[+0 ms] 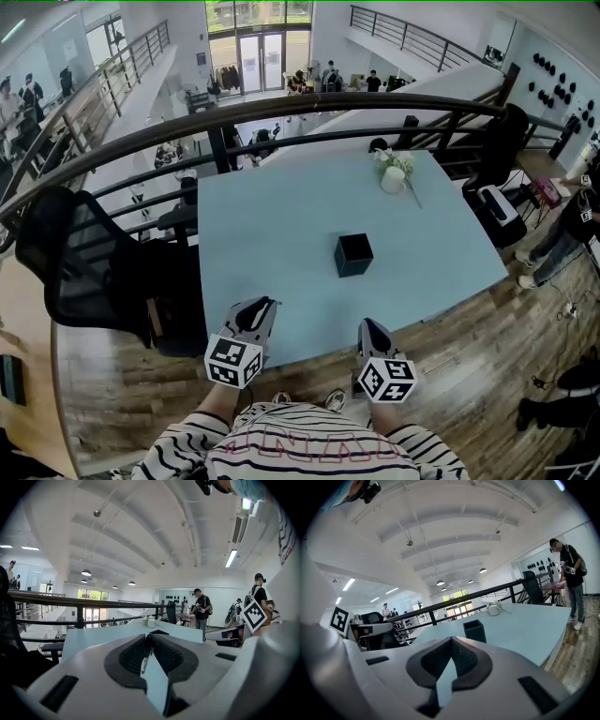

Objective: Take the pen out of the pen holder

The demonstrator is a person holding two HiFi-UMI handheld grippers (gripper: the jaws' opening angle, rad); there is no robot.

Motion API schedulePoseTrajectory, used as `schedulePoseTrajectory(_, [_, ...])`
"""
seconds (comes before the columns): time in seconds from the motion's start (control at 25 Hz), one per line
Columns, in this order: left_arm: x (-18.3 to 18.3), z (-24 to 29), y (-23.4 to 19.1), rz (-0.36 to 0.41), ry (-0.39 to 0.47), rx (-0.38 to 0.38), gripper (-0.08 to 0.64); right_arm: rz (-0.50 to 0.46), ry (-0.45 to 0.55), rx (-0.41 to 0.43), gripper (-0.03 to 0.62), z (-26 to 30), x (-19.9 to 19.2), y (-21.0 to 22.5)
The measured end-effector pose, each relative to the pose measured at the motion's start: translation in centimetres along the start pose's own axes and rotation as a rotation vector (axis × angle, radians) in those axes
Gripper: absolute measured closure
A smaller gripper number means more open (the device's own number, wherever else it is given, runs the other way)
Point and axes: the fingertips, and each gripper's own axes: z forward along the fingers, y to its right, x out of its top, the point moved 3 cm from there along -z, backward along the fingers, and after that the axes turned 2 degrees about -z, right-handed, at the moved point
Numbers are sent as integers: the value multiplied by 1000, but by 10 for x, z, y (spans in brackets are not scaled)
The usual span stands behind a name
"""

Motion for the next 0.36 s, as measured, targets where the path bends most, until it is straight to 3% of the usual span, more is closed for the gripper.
schedulePoseTrajectory(0.36, [-2, -1, -8, 6, -6, -17, 489, -3, 2, 2, 565, 6, -1, -9])
